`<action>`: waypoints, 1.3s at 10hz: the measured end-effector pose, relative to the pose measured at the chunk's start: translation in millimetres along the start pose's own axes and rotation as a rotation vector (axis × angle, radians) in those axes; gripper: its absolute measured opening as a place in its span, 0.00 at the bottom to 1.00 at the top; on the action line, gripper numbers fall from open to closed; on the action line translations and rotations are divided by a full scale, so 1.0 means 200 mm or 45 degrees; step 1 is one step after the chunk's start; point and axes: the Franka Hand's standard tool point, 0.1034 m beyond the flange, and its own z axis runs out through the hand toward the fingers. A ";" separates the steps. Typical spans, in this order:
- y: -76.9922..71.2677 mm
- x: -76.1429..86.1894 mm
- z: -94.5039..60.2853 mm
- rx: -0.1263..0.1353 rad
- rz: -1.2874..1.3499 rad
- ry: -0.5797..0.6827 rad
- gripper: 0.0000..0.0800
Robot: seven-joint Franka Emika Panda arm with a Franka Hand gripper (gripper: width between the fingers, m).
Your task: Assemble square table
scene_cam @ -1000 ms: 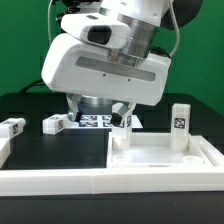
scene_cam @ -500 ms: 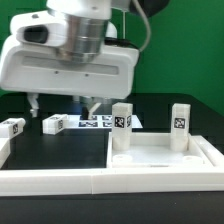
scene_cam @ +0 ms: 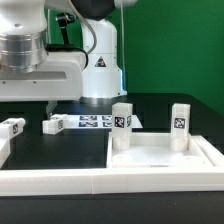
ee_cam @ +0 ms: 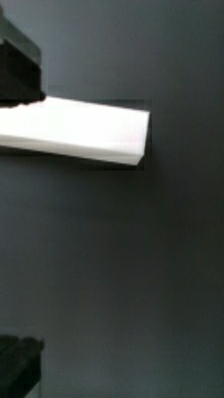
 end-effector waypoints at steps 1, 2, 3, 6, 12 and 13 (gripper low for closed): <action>0.00 0.00 0.00 0.000 0.001 0.000 0.81; 0.00 0.00 0.00 0.000 0.001 -0.001 0.81; 0.01 -0.01 0.01 0.004 0.012 -0.005 0.81; 0.00 -0.19 0.12 0.067 0.265 -0.152 0.81; -0.04 -0.30 0.17 0.150 0.334 -0.242 0.81; -0.04 -0.32 0.19 0.170 0.379 -0.253 0.81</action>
Offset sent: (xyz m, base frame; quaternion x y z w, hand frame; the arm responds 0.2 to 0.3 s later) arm -0.0399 -0.0240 -0.0081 0.0458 -0.0937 0.1871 0.9768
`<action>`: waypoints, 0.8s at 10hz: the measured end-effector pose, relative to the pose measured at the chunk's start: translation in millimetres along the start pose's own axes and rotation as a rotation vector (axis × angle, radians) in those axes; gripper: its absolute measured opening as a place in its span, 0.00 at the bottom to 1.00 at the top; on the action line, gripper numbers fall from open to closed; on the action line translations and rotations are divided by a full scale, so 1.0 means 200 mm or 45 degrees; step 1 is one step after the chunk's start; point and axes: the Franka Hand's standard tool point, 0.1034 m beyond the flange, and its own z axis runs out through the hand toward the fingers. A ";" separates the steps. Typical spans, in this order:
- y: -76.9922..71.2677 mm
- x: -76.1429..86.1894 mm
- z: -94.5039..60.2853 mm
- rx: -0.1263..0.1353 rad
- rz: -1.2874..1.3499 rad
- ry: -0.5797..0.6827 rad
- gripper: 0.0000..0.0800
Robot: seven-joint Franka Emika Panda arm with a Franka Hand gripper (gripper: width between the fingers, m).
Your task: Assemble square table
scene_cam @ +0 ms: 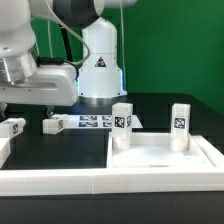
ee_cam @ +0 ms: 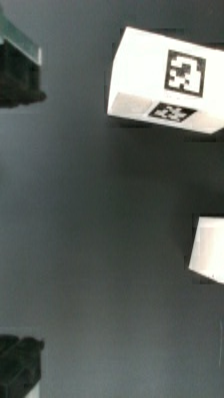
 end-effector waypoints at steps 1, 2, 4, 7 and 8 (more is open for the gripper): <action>0.01 -0.04 0.04 0.041 0.076 -0.037 0.81; 0.02 -0.07 0.08 0.065 0.114 -0.060 0.81; -0.02 -0.16 0.17 0.081 0.138 -0.105 0.81; -0.02 -0.19 0.21 0.099 0.152 -0.154 0.81; -0.02 -0.18 0.21 0.096 0.151 -0.152 0.81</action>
Offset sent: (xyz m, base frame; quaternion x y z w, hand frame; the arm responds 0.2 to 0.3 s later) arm -0.0457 0.0305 -0.0130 0.0513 -0.0161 0.0814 0.9952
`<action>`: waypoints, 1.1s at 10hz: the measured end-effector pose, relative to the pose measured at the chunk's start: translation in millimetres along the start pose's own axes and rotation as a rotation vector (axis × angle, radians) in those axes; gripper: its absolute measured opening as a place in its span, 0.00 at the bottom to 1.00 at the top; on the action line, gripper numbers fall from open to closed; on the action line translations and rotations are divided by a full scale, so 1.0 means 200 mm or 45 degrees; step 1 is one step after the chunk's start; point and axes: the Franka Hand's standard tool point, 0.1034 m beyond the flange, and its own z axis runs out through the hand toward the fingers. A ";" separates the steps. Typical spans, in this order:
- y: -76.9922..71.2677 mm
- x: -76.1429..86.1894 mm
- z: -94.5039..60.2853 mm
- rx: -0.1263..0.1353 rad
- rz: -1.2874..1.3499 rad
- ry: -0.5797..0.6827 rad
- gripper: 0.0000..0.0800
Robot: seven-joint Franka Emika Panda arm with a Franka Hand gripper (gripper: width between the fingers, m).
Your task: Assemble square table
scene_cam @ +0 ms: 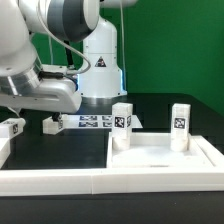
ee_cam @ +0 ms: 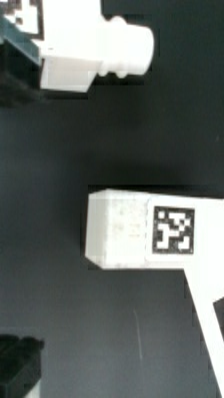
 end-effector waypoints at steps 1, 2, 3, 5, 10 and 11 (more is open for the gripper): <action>0.00 -0.02 0.01 0.005 0.001 -0.026 0.81; -0.01 -0.07 0.04 0.019 0.006 -0.121 0.81; 0.00 -0.09 0.05 0.025 0.011 -0.211 0.81; -0.02 -0.10 0.06 0.022 0.011 -0.288 0.81; -0.03 -0.08 0.15 -0.001 -0.001 -0.254 0.81; -0.02 -0.08 0.19 -0.006 0.004 -0.257 0.81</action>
Offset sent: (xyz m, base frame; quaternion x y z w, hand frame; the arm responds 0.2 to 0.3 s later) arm -0.0081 0.0136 0.0048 0.0322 -0.1367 -0.0126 0.9900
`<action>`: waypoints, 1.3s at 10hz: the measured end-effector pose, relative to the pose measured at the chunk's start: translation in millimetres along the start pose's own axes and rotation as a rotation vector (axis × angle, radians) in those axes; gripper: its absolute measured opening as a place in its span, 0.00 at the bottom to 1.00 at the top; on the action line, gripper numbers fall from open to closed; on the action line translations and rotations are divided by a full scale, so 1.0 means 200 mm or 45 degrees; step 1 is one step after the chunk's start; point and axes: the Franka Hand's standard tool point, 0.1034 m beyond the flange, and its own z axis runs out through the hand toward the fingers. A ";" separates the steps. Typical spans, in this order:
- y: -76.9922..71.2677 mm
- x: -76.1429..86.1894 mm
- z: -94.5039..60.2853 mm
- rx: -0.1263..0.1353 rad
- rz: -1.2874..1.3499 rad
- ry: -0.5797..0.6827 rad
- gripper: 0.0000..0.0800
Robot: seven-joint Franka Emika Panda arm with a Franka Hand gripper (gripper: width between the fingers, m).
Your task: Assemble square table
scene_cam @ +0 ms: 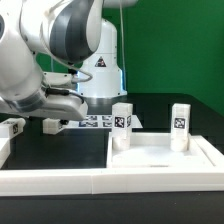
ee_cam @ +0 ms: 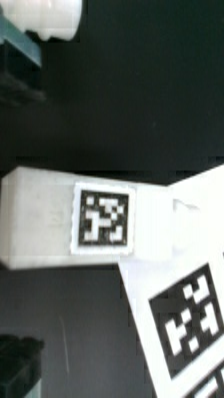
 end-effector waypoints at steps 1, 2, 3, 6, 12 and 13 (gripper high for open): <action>0.00 -0.01 0.03 -0.001 0.002 -0.012 0.81; 0.00 -0.01 0.06 -0.003 0.001 -0.016 0.81; 0.00 -0.01 0.07 -0.004 0.001 -0.015 0.81; -0.01 -0.01 0.07 -0.005 -0.003 -0.015 0.65; -0.02 0.00 0.06 -0.010 -0.007 -0.012 0.36; -0.03 0.00 0.06 -0.013 -0.011 -0.009 0.36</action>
Offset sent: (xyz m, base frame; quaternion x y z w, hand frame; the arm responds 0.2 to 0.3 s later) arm -0.0046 0.0023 -0.0053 0.0056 -0.0002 -0.0038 1.0000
